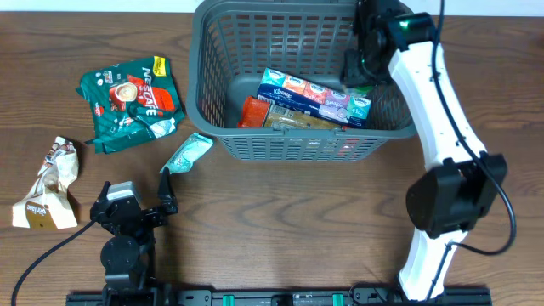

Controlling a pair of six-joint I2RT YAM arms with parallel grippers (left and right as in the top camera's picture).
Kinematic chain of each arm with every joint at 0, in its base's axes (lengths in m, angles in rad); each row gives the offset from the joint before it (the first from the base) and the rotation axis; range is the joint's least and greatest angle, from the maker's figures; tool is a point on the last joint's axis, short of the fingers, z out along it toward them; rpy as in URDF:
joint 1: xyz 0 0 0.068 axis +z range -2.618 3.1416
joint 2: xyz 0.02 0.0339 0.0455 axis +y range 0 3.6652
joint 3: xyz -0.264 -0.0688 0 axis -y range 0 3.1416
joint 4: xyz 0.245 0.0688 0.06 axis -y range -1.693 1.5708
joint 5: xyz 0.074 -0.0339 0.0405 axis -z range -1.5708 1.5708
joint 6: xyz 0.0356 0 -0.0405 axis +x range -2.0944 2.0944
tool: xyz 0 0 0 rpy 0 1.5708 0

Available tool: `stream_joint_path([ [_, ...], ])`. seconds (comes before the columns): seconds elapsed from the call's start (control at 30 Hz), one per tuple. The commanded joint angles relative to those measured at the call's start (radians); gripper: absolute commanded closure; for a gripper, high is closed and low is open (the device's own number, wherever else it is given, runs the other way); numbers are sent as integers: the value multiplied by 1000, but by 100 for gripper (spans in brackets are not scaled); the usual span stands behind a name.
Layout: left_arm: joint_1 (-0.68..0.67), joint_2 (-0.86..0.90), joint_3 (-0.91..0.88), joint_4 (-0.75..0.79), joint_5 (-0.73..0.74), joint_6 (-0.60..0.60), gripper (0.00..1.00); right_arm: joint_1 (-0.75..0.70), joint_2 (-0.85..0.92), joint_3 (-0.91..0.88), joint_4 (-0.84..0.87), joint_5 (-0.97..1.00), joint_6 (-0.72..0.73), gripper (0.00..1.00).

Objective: Pack container
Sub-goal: 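Lift the jar with the right gripper and carry it over the basket, then lower the jar into the basket's right side and open the right gripper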

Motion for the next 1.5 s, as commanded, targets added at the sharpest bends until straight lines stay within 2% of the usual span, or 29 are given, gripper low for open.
stream_joint_path([
  [0.0,6,-1,-19,-29,-12,2,1,5,41,34,-8,16,-18,99],
  [0.33,6,-1,-19,-29,-12,2,1,2,107,34,9,18,-16,99],
  [0.77,6,-1,-19,-29,-12,2,1,1,106,34,70,149,62,99],
  [1.3,6,-1,-19,-29,-12,2,1,2,107,33,150,140,61,99],
  [1.33,6,-1,-19,-29,-12,2,1,2,107,33,150,140,59,91],
  [1.37,6,-1,-19,-29,-12,2,1,2,107,33,150,140,57,73],
  [1.4,6,-1,-19,-29,-12,2,1,2,107,33,149,139,53,47],
  [1.43,6,-1,-19,-29,-12,2,1,2,107,33,148,133,49,26],
  [1.47,6,-1,-19,-29,-12,2,1,2,107,33,146,122,40,16],
])
